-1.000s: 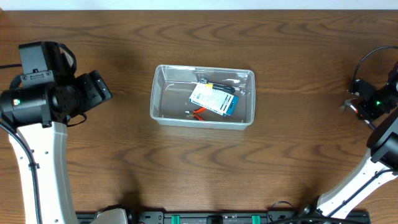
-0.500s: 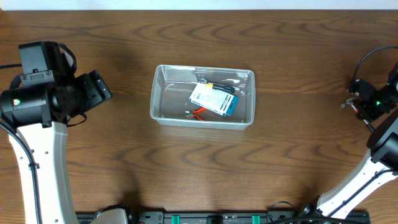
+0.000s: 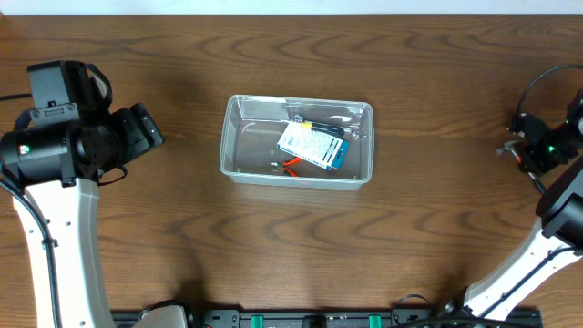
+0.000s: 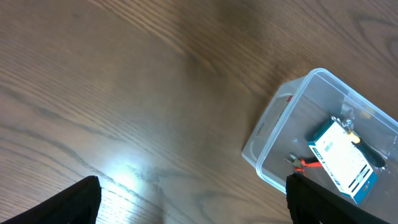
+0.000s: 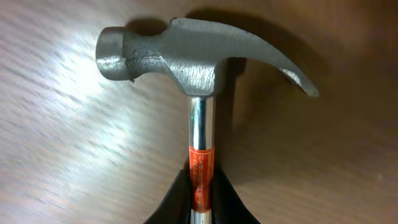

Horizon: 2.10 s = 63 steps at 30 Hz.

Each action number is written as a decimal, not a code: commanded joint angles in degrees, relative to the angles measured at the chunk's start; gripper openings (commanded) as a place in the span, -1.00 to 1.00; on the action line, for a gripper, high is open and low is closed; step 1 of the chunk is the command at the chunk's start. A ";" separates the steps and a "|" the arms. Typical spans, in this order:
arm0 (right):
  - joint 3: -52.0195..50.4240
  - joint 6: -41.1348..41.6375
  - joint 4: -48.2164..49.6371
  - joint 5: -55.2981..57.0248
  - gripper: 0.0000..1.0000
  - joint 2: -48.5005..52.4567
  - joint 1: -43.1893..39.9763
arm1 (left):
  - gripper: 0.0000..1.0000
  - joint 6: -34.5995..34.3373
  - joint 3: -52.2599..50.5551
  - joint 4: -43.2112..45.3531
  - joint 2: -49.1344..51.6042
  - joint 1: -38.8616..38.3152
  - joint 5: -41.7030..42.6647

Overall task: Pack container
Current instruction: 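Close the right gripper on the hammer handle and lift, then carry the hammer into the container and open the right gripper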

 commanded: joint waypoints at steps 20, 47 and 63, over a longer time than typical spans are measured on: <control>3.48 29.53 7.91 -5.35 -0.98 -26.82 42.23 | 0.75 -0.31 0.02 -0.61 0.02 0.20 -0.68; 3.69 17.22 5.99 -12.90 -0.99 -6.36 66.55 | 0.75 -0.31 0.02 -1.46 0.02 0.20 -0.68; 8.63 30.64 5.25 -9.27 0.99 -13.11 66.01 | 0.75 4.04 0.02 -1.29 -0.46 0.20 -3.96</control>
